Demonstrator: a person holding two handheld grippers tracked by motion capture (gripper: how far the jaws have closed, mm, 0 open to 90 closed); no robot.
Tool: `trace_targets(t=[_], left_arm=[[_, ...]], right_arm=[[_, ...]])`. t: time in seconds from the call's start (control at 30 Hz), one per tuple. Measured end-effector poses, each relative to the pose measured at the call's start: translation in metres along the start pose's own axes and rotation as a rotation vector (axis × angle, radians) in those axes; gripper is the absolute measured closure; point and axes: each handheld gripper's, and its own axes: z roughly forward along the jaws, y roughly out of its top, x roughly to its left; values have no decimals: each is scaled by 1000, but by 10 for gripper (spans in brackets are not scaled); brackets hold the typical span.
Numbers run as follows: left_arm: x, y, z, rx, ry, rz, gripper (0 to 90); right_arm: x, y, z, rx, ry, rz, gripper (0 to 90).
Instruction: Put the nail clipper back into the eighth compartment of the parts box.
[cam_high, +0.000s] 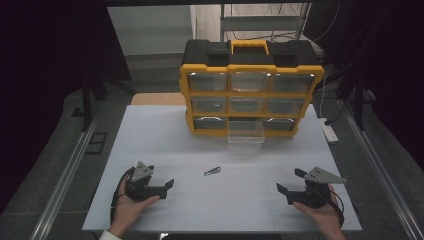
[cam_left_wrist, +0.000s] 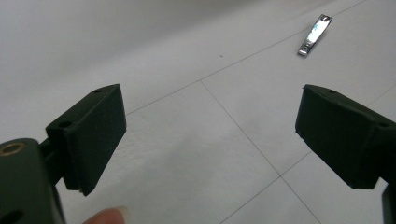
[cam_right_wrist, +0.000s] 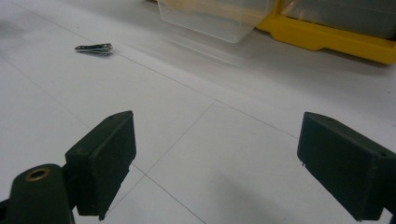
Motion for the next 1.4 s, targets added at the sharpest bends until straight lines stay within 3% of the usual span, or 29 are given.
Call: trace_targets(t=[0.37,0.77,1.07,1.23,1.4], left_arm=[[-4,-1,-2,-8,-8,23,94],[-3,4,-1,-14,-14,33,95],[-5,12,0,15,-48,34,92],[-9,21,0,22,-69,40,98],[-15,34,-4,8,-80,47,107]], right_arm=[[-4,2,2,0,20,38,123],[-2,-1,8,28,5,32,128],[-5,-7,-1,24,-22,87,131],[-3,-6,-1,21,4,55,135],[-5,-6,2,22,37,55,137]])
